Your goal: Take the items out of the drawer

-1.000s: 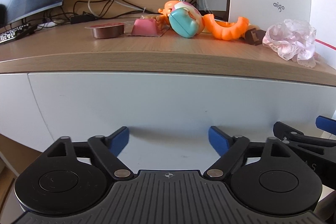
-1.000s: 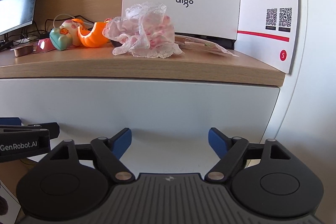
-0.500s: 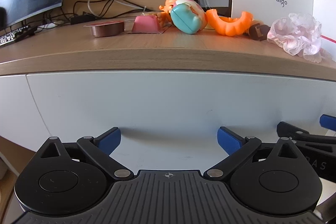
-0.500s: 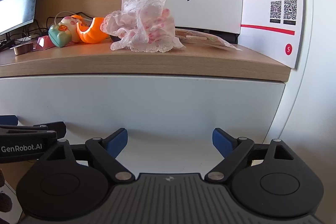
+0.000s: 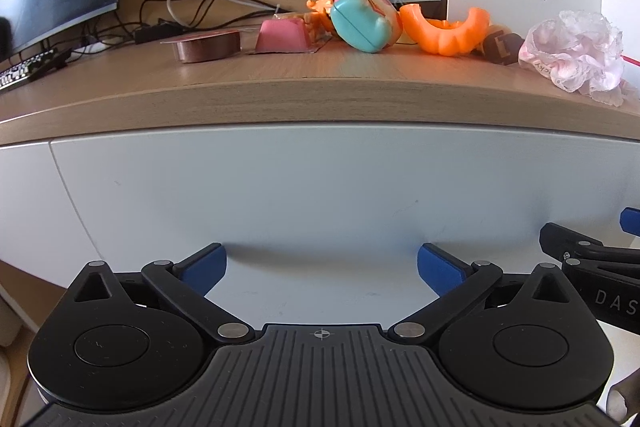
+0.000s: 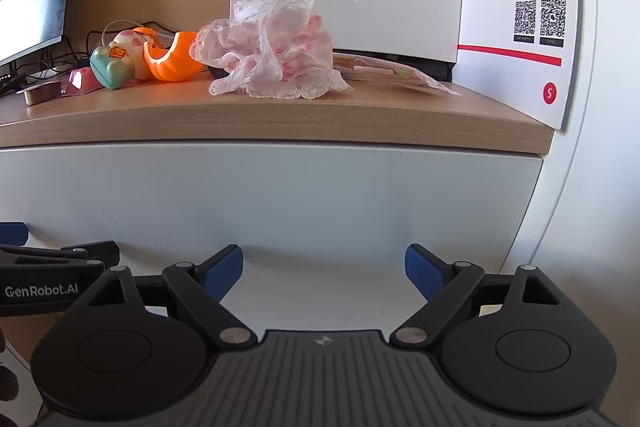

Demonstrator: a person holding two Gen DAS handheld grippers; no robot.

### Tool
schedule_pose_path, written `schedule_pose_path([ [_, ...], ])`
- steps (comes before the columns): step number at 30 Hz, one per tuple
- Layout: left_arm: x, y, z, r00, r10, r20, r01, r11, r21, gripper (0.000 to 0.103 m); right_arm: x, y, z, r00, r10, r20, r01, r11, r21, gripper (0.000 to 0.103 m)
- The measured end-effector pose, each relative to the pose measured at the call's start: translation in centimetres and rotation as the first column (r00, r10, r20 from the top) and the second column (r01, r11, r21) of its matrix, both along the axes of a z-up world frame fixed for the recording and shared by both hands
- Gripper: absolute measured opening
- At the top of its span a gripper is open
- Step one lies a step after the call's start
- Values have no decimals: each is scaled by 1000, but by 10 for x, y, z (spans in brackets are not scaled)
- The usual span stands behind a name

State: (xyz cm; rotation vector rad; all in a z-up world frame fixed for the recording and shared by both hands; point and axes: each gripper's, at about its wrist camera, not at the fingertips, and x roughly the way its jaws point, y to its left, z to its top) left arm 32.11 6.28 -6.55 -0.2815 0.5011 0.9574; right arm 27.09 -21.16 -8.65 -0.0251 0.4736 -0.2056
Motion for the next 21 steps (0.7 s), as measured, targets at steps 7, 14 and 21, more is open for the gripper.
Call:
schedule_pose_path([
  [7,-9,-2,4,1000,10,14,-10,1000,1,103,-6,-1,-6,1000,1,5,-1,1000,-22,88],
  [14,-53,-27,37,1000,14,10,-13,996,-87,103,-37,11,8,1000,1,-31,0,999,42,88],
  [21,-92,-66,110,997,-14,-71,2,986,-166,103,-93,39,78,990,-15,-143,30,994,104,88],
])
